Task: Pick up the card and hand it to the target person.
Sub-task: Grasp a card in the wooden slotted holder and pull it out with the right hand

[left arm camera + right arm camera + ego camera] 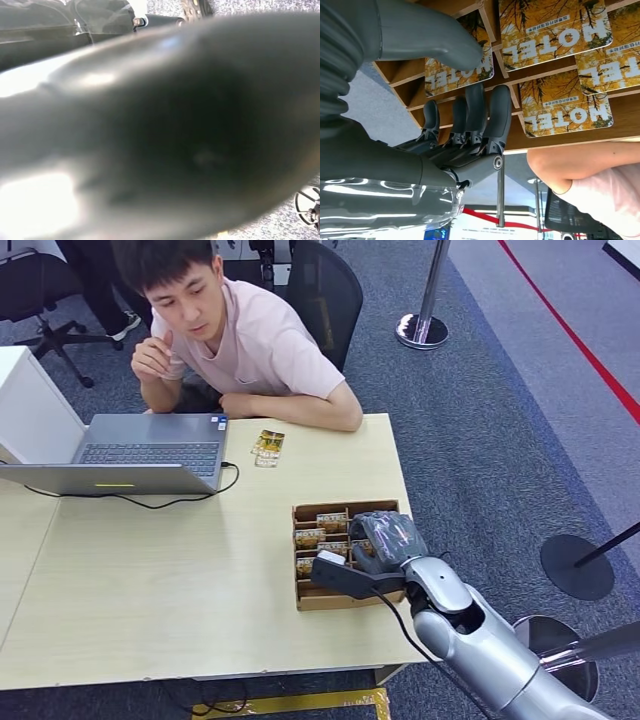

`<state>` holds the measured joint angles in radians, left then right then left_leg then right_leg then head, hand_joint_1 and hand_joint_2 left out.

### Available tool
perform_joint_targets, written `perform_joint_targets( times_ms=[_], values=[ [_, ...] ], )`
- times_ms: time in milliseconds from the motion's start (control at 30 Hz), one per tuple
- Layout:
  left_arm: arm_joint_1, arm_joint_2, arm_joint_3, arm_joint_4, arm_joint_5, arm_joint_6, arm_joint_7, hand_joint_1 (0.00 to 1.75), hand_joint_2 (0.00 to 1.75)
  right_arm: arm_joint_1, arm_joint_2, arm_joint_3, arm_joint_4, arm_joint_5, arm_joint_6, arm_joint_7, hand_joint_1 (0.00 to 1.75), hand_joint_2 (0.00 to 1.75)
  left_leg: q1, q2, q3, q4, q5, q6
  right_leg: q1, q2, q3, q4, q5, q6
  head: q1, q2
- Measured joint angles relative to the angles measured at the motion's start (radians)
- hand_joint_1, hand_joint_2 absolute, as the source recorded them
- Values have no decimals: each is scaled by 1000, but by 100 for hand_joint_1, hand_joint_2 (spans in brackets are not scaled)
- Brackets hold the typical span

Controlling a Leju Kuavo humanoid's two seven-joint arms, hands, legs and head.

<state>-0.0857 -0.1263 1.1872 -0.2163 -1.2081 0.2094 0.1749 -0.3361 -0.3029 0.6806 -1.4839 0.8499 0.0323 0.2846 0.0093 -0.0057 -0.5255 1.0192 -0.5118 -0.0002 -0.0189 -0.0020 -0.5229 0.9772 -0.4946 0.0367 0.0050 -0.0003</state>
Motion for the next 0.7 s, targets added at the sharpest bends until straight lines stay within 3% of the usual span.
perform_joint_targets(
  times_ms=[700],
  values=[
    [0,0,0,0,0,3,-1,0,0,42,-31,-30,-38,15,-10,-1,103,175,0,0,0,0,0,0,0,0,0,0,0,0,0,0]
  ],
)
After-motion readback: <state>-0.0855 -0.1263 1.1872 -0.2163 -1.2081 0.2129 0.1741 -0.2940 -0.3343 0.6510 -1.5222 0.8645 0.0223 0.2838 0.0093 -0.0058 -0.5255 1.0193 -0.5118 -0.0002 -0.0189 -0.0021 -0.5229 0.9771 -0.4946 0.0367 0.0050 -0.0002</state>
